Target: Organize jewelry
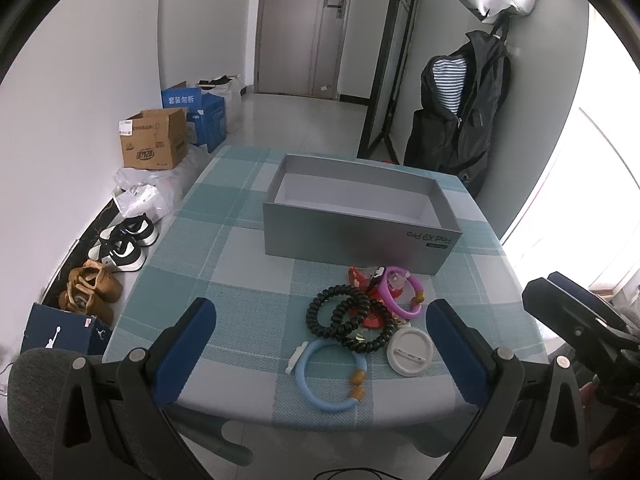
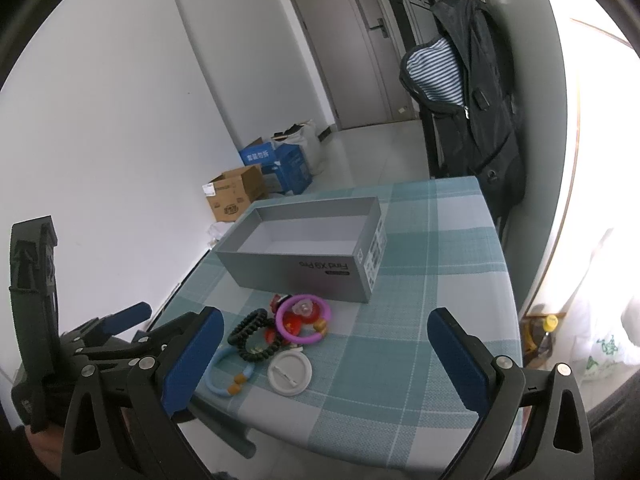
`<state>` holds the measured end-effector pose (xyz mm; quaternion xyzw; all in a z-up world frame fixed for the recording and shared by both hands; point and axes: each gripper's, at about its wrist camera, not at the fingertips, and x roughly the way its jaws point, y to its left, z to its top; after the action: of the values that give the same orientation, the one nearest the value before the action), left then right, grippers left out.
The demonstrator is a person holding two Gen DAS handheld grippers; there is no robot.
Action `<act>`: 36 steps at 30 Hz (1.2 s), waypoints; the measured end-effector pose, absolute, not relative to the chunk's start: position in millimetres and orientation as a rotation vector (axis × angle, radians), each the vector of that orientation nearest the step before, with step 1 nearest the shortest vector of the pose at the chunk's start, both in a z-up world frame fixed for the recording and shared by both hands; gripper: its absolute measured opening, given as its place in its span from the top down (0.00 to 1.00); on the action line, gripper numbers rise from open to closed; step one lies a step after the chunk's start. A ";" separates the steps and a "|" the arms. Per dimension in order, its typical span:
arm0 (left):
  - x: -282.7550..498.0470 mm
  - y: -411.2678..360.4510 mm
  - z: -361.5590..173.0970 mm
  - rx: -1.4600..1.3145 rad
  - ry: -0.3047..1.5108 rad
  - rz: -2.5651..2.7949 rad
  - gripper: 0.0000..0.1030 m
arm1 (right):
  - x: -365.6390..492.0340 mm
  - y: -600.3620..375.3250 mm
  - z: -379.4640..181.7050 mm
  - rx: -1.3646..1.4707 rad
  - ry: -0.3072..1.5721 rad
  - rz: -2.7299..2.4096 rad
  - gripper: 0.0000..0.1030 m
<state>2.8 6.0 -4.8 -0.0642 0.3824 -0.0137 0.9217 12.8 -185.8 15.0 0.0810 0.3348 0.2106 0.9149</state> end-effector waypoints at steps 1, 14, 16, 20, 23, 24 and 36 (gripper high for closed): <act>2.7 5.7 -5.2 -0.132 0.786 -0.030 0.01 | 12.9 -185.8 15.0 0.167 0.689 0.433 0.00; 1.9 4.6 -7.8 -0.140 0.792 -0.029 0.01 | 12.7 -185.9 15.0 0.168 0.691 0.433 0.00; 1.8 4.8 -7.9 -0.142 0.794 -0.030 0.01 | 12.8 -186.1 15.0 0.169 0.691 0.434 0.00; 2.2 6.0 -8.3 -0.146 0.800 -0.033 0.01 | 12.2 -185.8 15.2 0.169 0.690 0.433 0.00; 2.5 6.2 -8.3 -0.151 0.803 -0.036 0.01 | 13.2 -186.3 15.2 0.171 0.692 0.433 0.00; 2.9 6.1 -8.4 -0.150 0.804 -0.036 0.01 | 13.1 -186.3 15.2 0.170 0.692 0.433 0.00; 2.9 8.6 -7.6 -0.157 0.796 -0.030 0.01 | 15.9 -187.7 15.1 0.179 0.689 0.429 0.00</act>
<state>2.9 8.6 -7.6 -0.0766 0.3873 -0.0145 0.9186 15.9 -187.7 15.1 0.0867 0.3347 0.2084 0.9149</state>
